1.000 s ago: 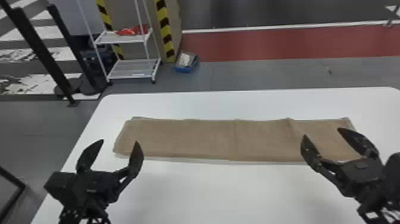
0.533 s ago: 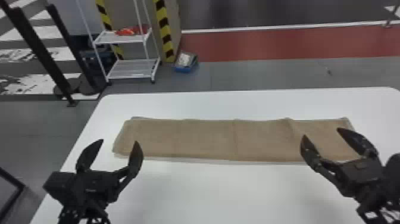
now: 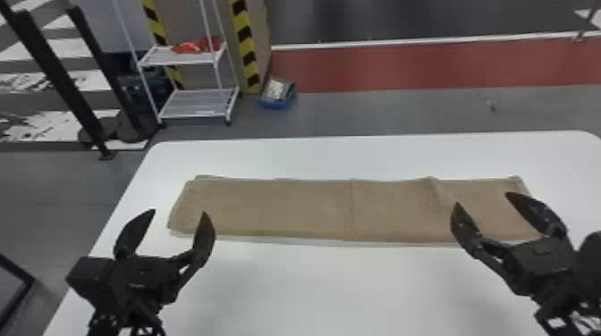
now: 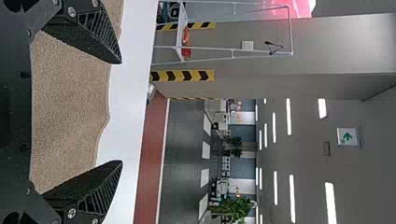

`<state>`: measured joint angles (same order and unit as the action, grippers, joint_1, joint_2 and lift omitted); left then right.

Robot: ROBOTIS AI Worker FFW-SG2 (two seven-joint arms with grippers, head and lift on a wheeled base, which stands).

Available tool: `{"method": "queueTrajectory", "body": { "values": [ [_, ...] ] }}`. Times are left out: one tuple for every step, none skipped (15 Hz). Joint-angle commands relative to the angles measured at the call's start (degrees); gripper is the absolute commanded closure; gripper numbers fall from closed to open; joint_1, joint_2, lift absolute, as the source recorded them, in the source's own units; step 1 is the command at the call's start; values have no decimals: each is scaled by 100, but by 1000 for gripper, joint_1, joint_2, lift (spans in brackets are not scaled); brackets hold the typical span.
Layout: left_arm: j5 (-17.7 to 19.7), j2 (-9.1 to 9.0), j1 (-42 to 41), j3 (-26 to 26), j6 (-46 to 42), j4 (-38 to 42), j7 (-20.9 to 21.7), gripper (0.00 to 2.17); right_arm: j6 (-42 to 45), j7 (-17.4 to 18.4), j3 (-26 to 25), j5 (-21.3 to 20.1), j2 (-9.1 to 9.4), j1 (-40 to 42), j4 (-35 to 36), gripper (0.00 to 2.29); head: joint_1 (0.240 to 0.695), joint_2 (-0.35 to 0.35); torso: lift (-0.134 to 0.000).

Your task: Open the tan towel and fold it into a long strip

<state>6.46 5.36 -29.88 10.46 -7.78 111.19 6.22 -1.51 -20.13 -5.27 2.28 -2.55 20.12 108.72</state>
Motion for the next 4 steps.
{"method": "queueTrajectory", "body": {
  "values": [
    [-4, 0, 0, 0, 1, 0, 2, 60, -3, 0, 0, 1, 0, -9, 0, 130, 695, 129, -125],
    [-4, 0, 9, 0, 1, 0, 2, 60, -3, 0, 0, 1, 0, -9, 0, 130, 695, 129, -125],
    [-4, 0, 17, 0, 1, -9, 2, 60, -3, 0, 0, 1, 0, -9, 0, 130, 695, 129, -125],
    [5, 0, 17, -9, 1, -9, -6, 60, 15, 0, 0, -8, 0, -9, 0, 130, 695, 129, -125]
  ]
}}
